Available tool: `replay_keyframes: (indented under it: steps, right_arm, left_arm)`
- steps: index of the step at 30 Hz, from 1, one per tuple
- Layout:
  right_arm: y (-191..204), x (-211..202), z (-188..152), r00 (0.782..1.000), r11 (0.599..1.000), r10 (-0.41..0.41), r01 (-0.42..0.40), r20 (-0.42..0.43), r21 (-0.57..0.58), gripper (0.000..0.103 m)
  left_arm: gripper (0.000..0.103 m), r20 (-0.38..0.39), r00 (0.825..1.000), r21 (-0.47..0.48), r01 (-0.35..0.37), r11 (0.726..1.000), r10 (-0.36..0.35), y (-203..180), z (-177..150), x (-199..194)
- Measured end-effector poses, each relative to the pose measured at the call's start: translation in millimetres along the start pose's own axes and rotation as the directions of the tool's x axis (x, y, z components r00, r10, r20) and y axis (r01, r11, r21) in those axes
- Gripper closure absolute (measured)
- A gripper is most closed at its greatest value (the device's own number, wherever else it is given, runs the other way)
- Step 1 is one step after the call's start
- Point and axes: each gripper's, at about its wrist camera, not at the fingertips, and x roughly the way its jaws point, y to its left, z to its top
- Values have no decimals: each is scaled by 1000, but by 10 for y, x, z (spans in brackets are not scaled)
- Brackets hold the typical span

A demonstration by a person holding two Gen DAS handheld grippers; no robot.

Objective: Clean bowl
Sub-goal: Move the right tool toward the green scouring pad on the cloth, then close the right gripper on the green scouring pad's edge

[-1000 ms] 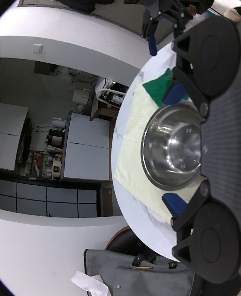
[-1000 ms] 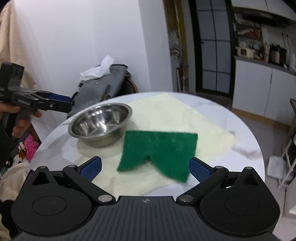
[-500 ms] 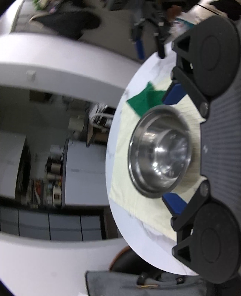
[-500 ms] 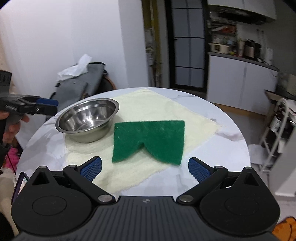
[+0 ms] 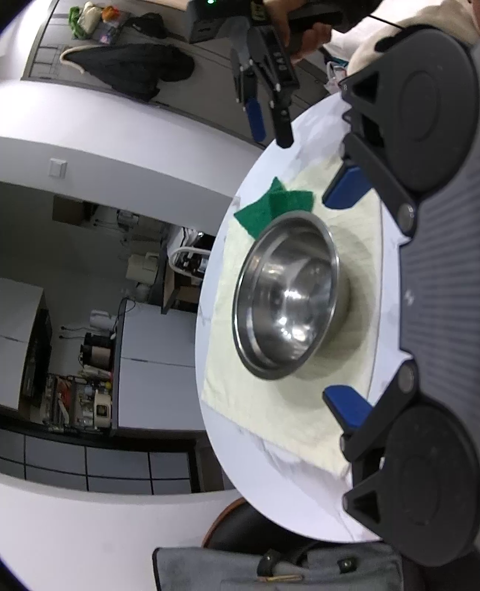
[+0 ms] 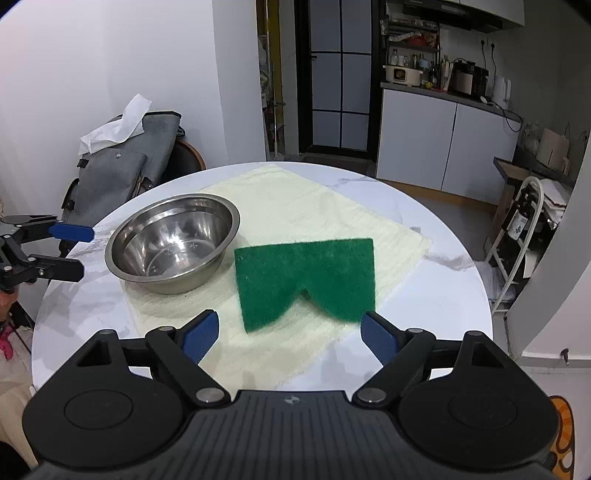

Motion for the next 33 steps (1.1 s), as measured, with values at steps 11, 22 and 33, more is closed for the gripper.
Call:
replay_keyframes:
  steps: [11,22,33]
  right_arm:
    - [-100,6,-44,997,998,55,-54,58,-25,25]
    - [-318,26,-21,984,984,165,-160,67,-77,24]
    - [-308,355,27,988,988,146,-144,39,-55,30]
  left_arm:
    - [0,53,991,-35,-125,992,127,-153,26,33]
    - [4,30,978,-59,-206,977,208,-336,136,143]
    - [8,3,975,-64,-220,973,220,-325,168,355]
